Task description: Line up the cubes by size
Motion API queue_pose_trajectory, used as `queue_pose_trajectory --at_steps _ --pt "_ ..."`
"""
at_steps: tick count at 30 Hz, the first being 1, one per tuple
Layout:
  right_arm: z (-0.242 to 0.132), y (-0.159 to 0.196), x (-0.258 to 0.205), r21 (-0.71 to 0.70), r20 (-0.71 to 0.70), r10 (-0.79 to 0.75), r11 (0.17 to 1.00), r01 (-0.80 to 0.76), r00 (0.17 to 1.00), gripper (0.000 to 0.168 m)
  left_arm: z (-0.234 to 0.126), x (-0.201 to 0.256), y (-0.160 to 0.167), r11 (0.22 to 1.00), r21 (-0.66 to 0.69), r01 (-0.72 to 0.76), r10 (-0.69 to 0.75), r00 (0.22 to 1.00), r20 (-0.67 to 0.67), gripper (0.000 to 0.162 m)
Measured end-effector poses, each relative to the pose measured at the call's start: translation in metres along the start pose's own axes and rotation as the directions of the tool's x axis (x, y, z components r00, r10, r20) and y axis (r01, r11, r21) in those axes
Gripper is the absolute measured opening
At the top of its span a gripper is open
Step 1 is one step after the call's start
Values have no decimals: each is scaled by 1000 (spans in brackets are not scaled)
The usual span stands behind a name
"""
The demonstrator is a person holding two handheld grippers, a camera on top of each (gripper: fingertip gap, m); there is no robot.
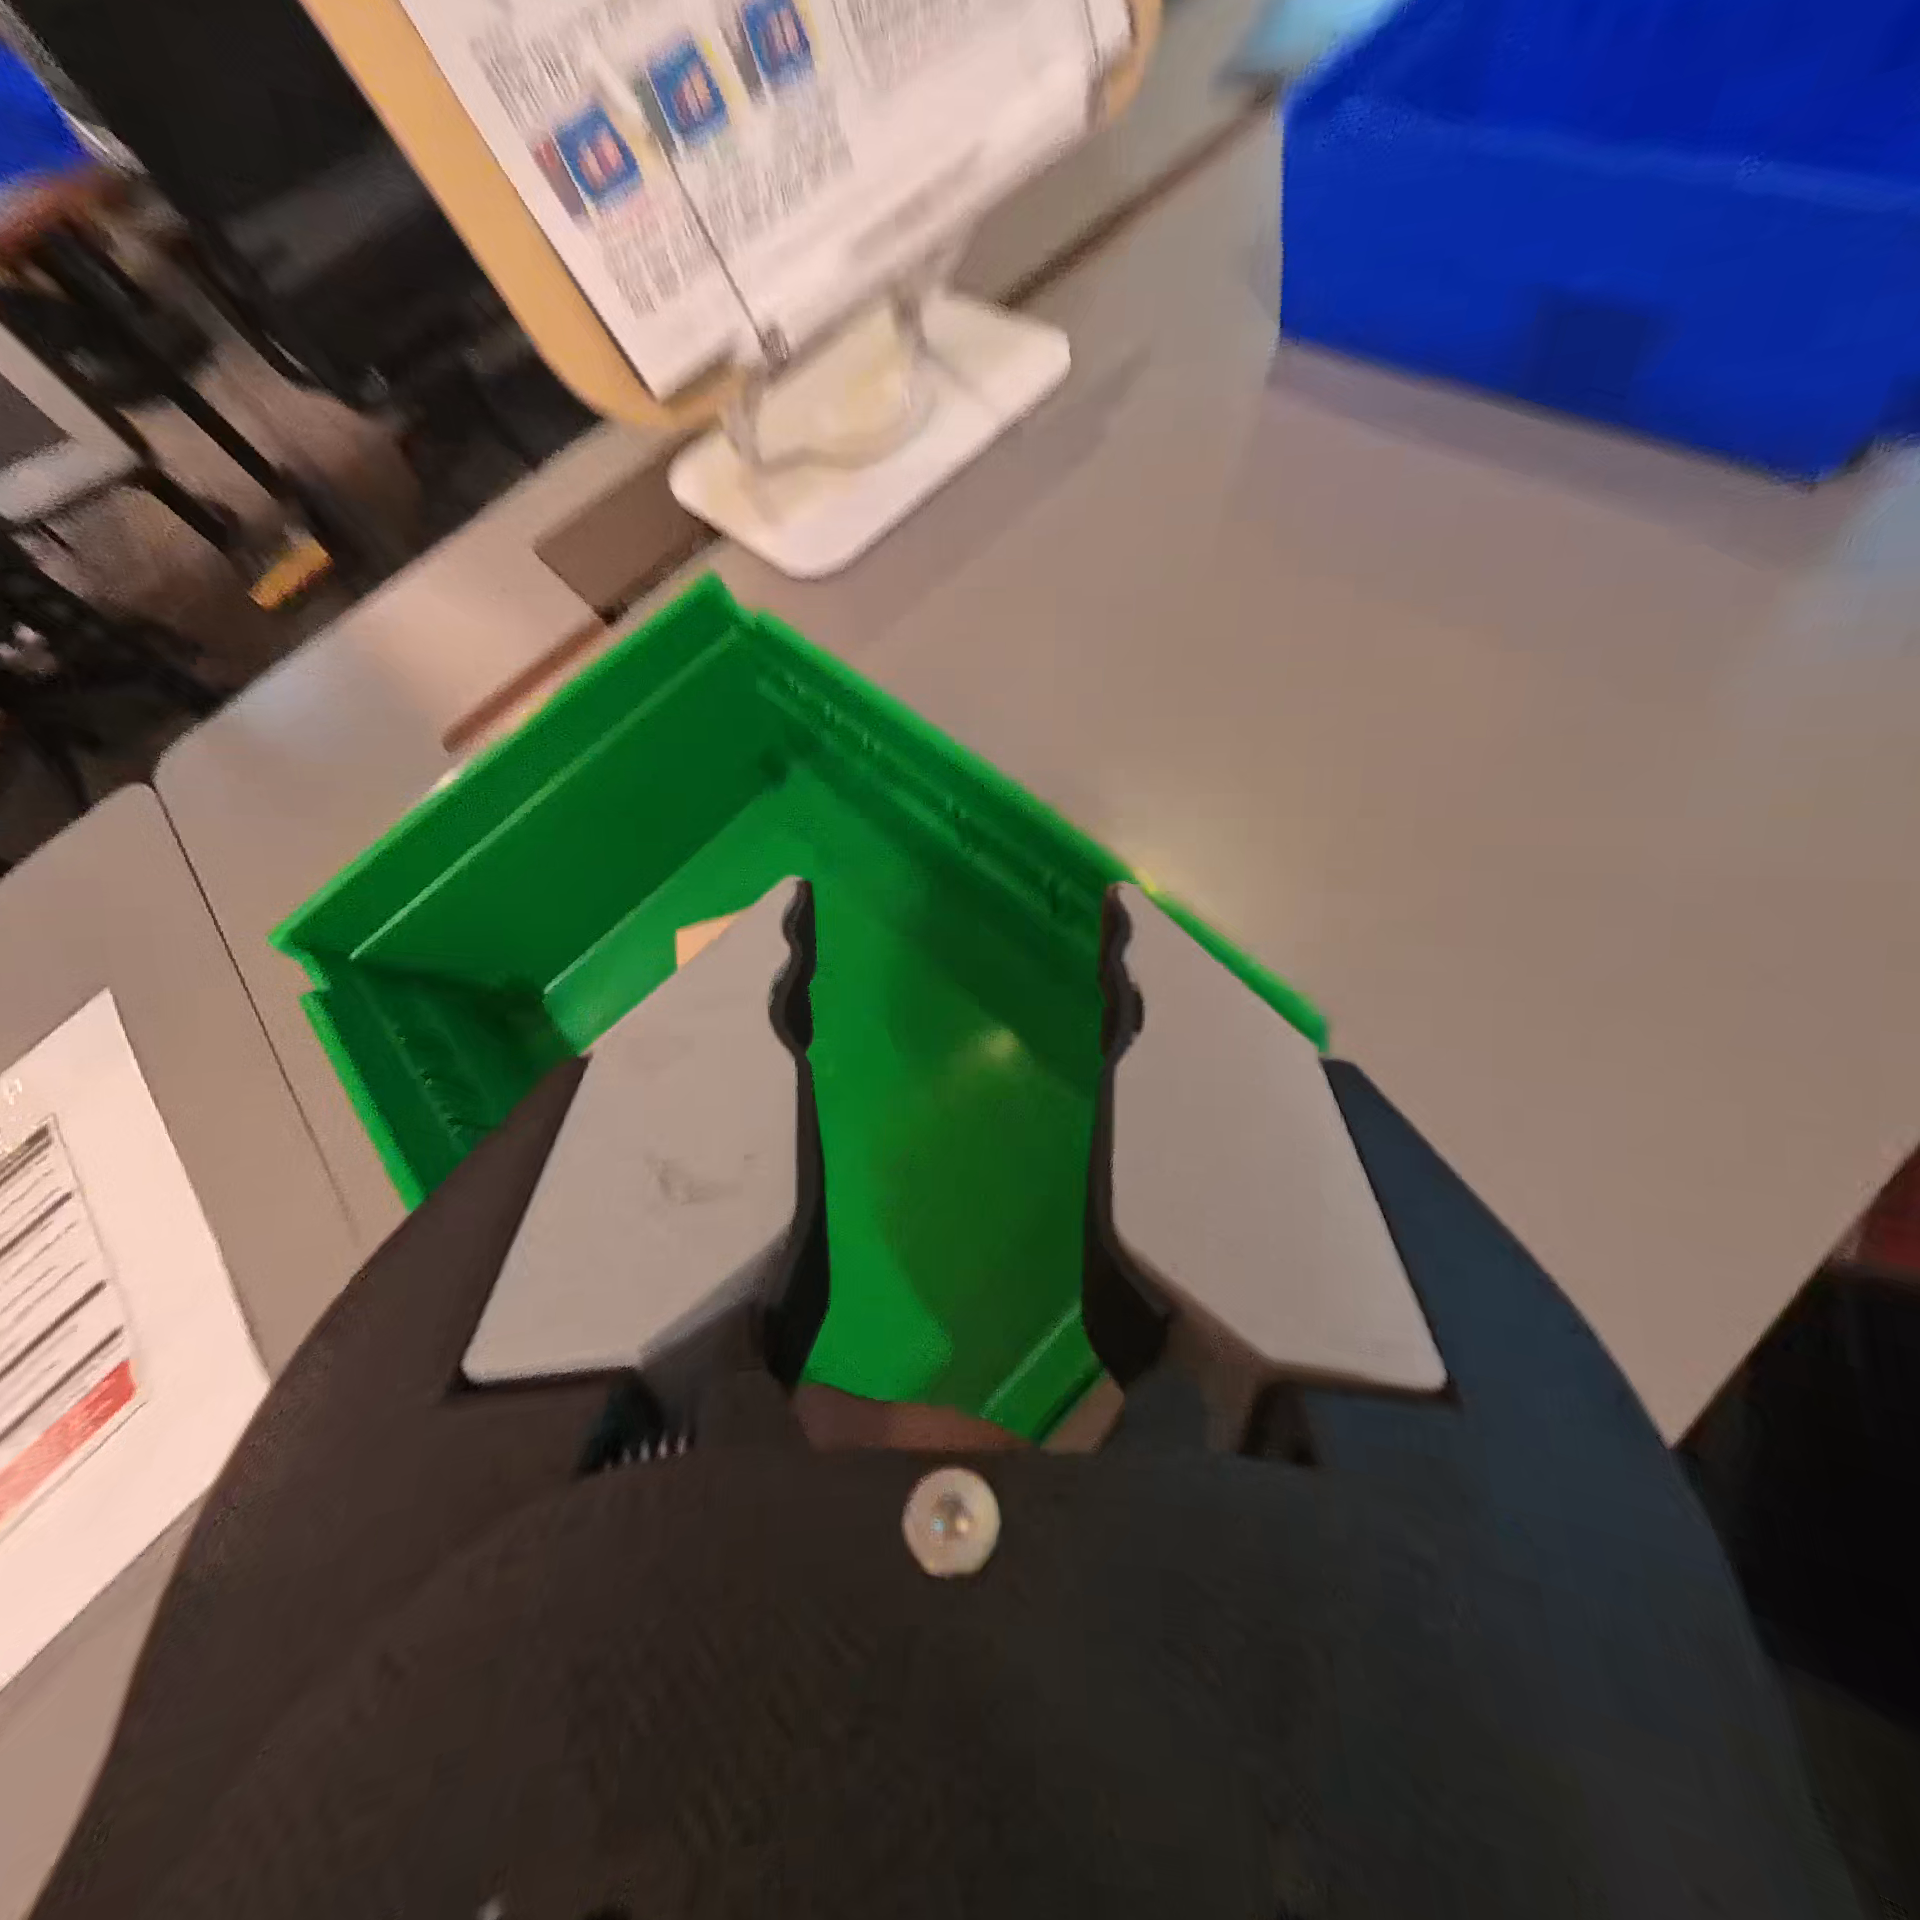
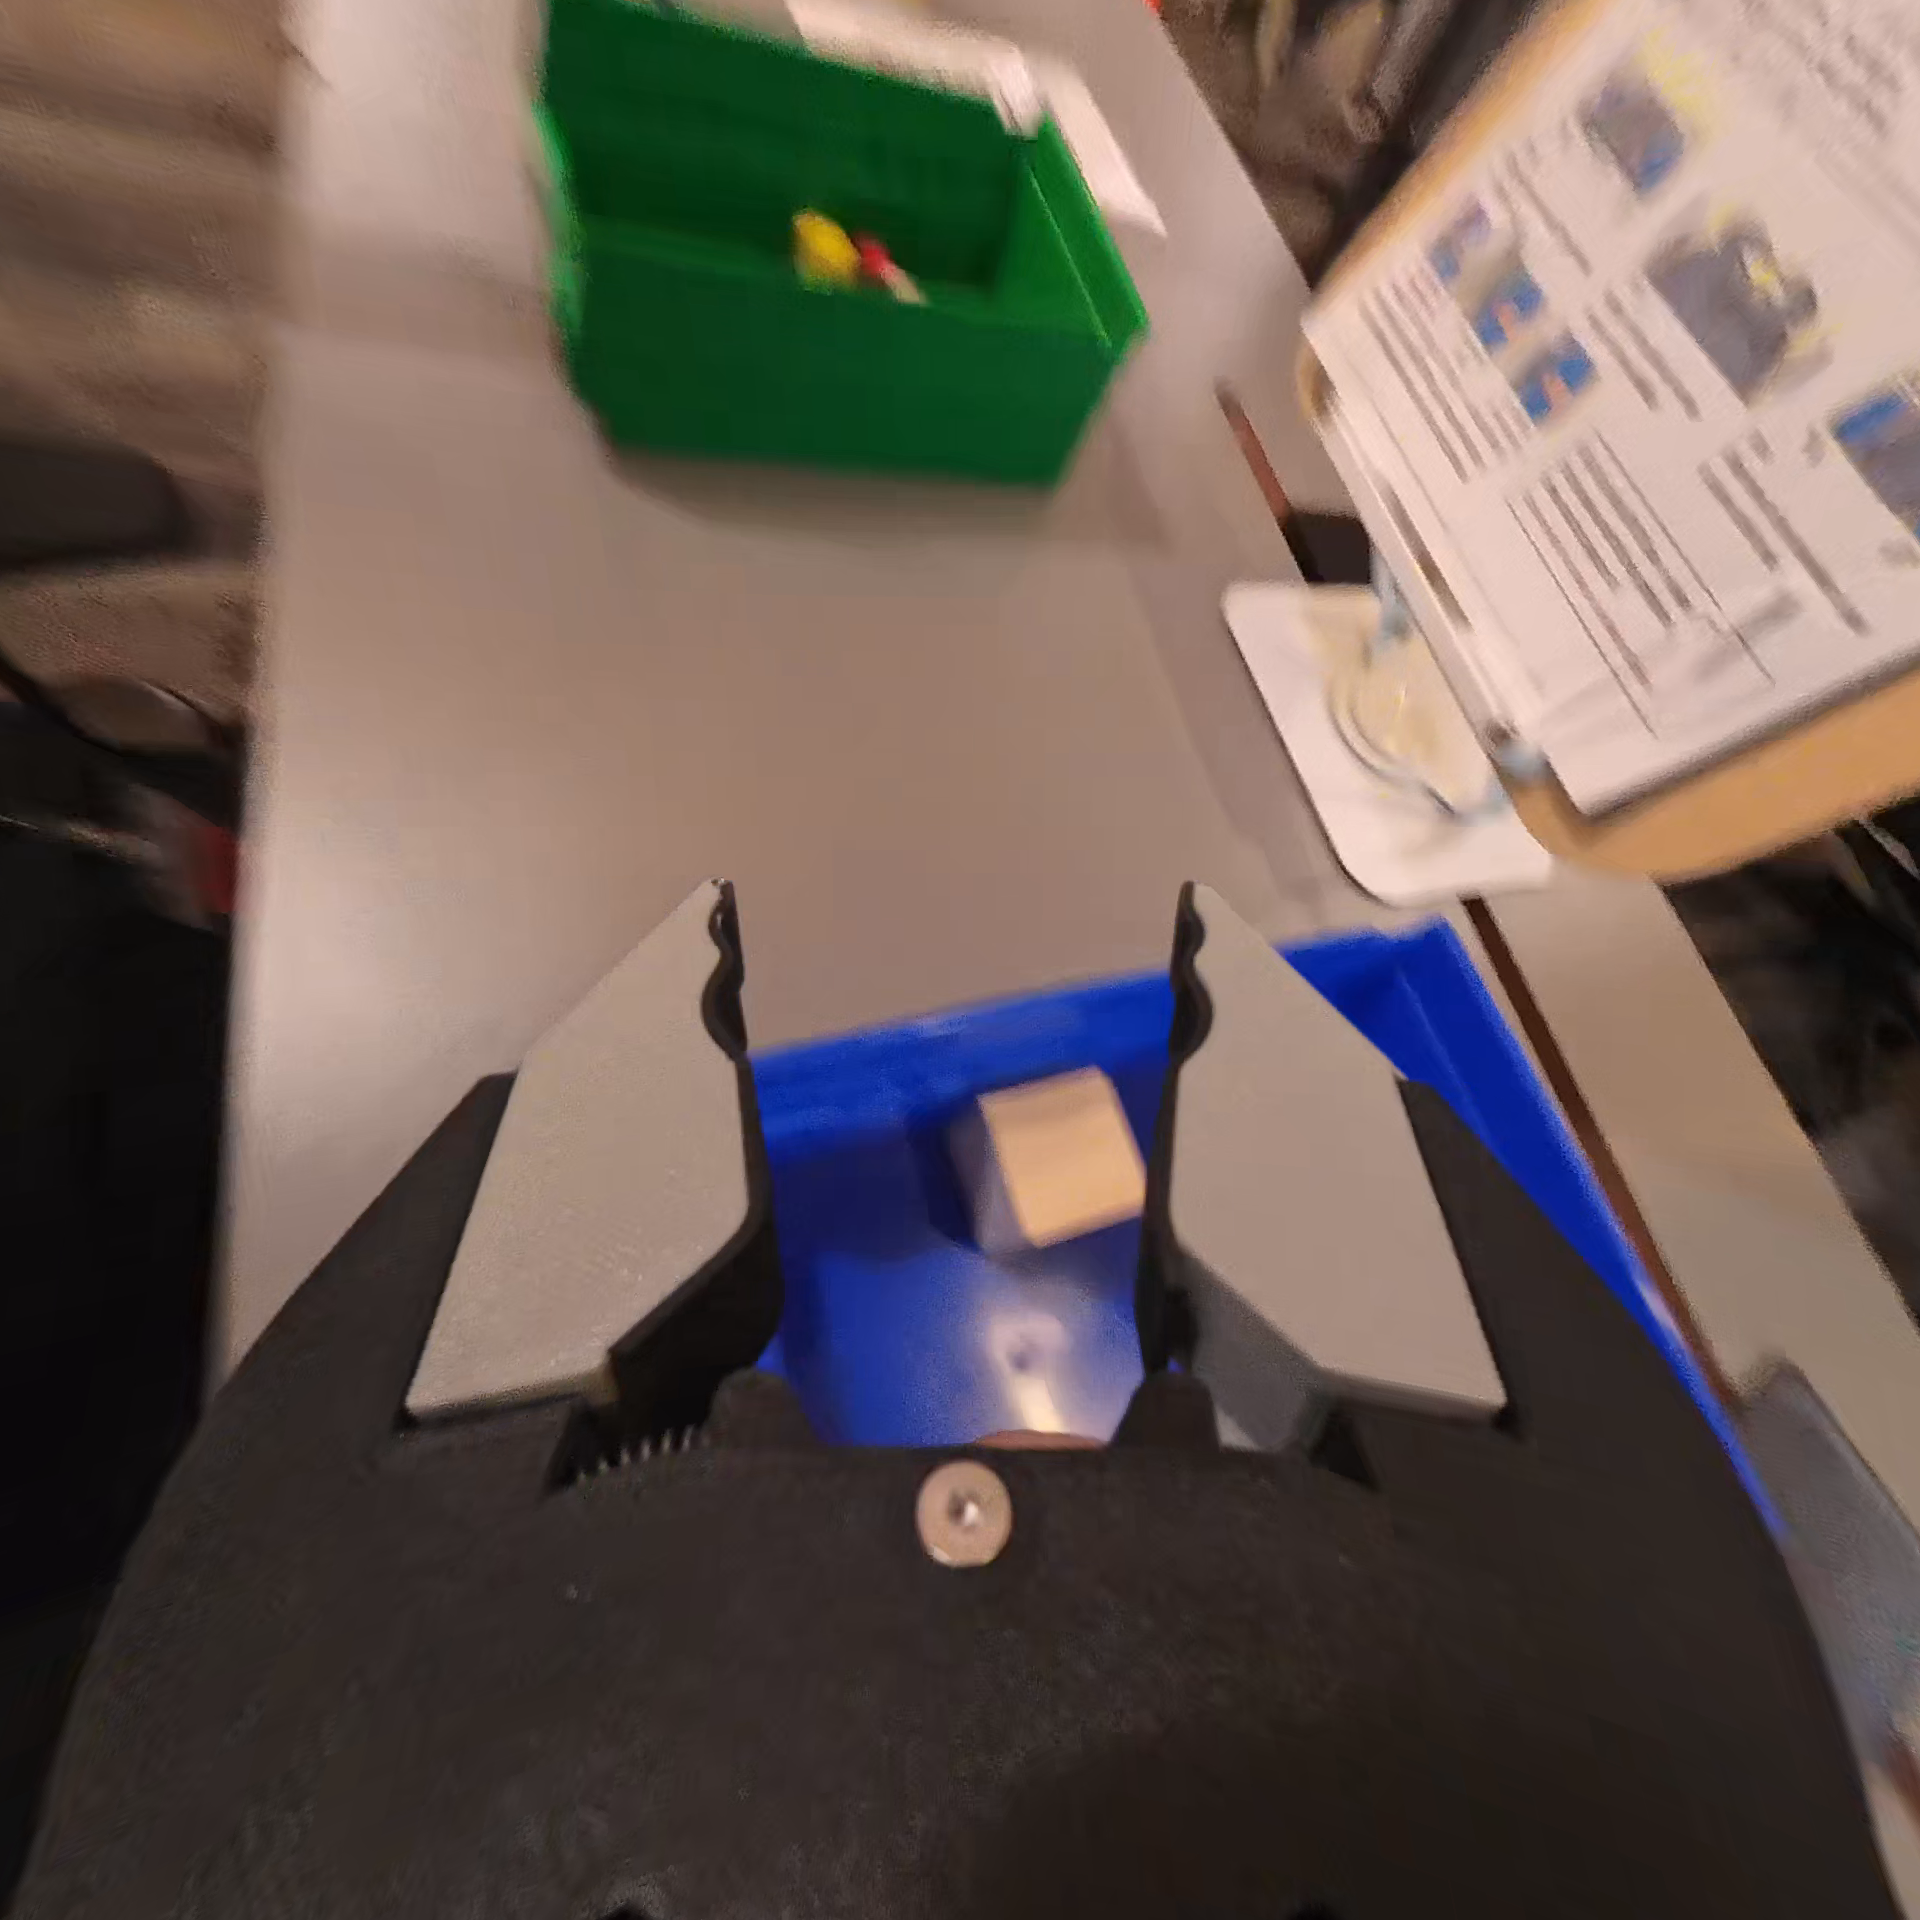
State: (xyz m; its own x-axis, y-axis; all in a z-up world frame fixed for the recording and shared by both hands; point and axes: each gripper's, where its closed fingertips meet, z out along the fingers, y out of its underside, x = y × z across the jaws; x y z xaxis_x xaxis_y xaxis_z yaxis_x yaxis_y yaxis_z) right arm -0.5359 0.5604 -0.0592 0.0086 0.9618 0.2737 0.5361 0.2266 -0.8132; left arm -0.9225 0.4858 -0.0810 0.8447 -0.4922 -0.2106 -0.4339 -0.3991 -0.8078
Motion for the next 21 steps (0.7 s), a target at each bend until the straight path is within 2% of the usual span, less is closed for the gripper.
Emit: queue_pose_trajectory --at_steps 3,5,7,10,13,15,17,19,21 --pt "-13 -35 -57 189 137 -30 982 4 990 83 28 -40 21 978 -196 -70 82 995 56 57" --pt "-18 -45 -80 262 177 -51 965 3 983 80 51 -57 38 946 -322 -38 62 996 66 68" --pt "-20 -45 -94 274 209 -35 961 -24 977 82 74 -73 54 904 -422 60 -15 994 110 73" --pt "-22 -35 -102 251 201 -28 968 -23 979 82 105 -88 68 858 -482 178 -108 979 170 76" --pt "-25 -22 -104 213 195 -19 977 -23 981 82 126 -90 88 806 -554 209 -147 977 155 77" --pt "-27 -14 -103 195 189 -4 980 -33 982 81 134 -87 105 767 -616 180 -131 983 125 71" --pt "-30 -10 -101 199 186 10 979 -48 982 79 140 -86 118 746 -651 140 -96 990 103 43" --pt "-32 -10 -102 223 204 31 972 -78 978 76 143 -84 115 765 -632 124 -108 992 64 43" --pt "-33 -14 -103 262 234 73 956 -135 970 75 141 -94 102 814 -569 115 -73 993 95 43"
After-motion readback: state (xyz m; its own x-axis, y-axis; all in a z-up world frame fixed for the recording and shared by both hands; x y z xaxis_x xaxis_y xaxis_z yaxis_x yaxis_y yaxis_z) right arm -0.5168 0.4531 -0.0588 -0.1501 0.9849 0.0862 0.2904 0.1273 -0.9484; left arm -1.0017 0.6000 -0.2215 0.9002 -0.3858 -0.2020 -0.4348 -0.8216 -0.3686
